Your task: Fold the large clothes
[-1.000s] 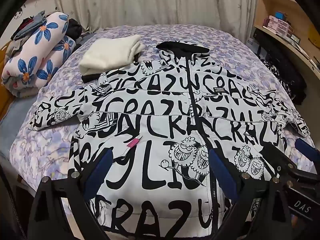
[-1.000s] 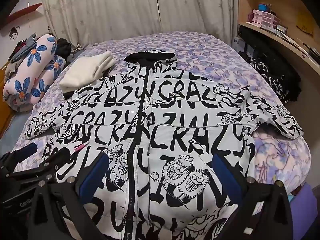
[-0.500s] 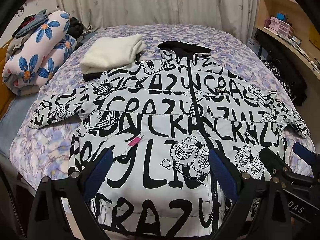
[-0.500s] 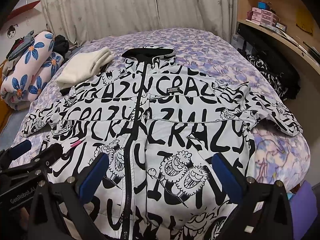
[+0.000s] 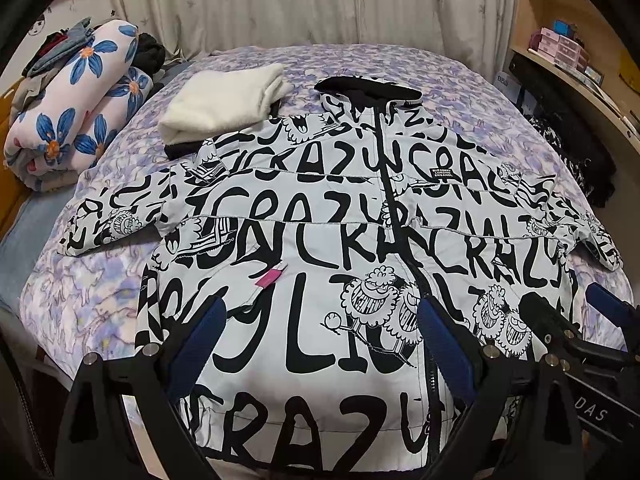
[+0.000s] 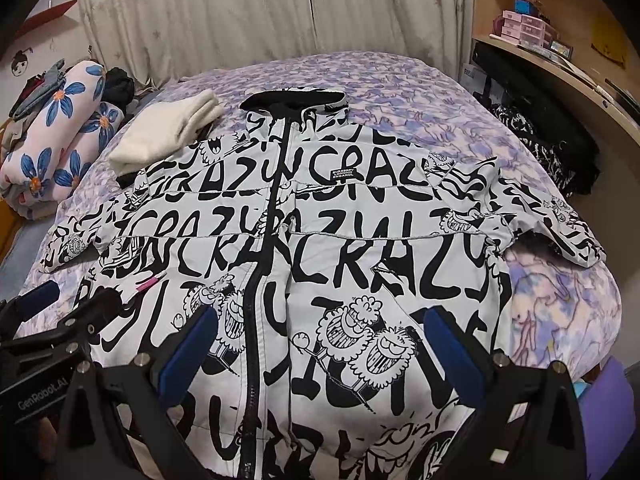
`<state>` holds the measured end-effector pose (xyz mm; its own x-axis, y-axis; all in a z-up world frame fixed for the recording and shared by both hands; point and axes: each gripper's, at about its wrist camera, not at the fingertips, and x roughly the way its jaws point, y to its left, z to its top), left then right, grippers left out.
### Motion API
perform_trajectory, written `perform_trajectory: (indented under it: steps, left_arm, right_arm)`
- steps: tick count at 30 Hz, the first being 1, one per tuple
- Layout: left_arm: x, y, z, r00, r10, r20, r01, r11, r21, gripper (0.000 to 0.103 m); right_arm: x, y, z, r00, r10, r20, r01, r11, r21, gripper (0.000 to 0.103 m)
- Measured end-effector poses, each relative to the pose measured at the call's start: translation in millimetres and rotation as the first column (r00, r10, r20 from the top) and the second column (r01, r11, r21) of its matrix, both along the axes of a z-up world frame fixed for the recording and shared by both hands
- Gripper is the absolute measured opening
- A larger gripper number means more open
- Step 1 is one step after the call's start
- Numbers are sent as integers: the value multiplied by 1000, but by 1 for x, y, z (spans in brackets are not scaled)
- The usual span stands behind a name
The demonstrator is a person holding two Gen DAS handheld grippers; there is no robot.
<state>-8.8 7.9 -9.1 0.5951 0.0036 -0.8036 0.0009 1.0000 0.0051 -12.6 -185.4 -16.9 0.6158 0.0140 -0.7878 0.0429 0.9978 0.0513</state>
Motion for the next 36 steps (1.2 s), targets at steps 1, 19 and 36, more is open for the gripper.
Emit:
perform_trajectory:
  steps: [1, 19, 36]
  left_arm:
    - [0, 0, 0, 1000, -1, 0, 1, 1000, 1, 95]
    - [5, -16, -1, 1000, -10, 1, 10, 1000, 11, 95]
    - [13, -43, 10, 999, -26, 46, 24, 999, 42, 95]
  right_arm:
    - [0, 0, 0, 1000, 0, 1, 0, 1000, 1, 103]
    - [4, -14, -5, 1000, -20, -20, 20, 1000, 21, 103]
    - [13, -39, 16, 999, -33, 38, 33, 999, -13, 103]
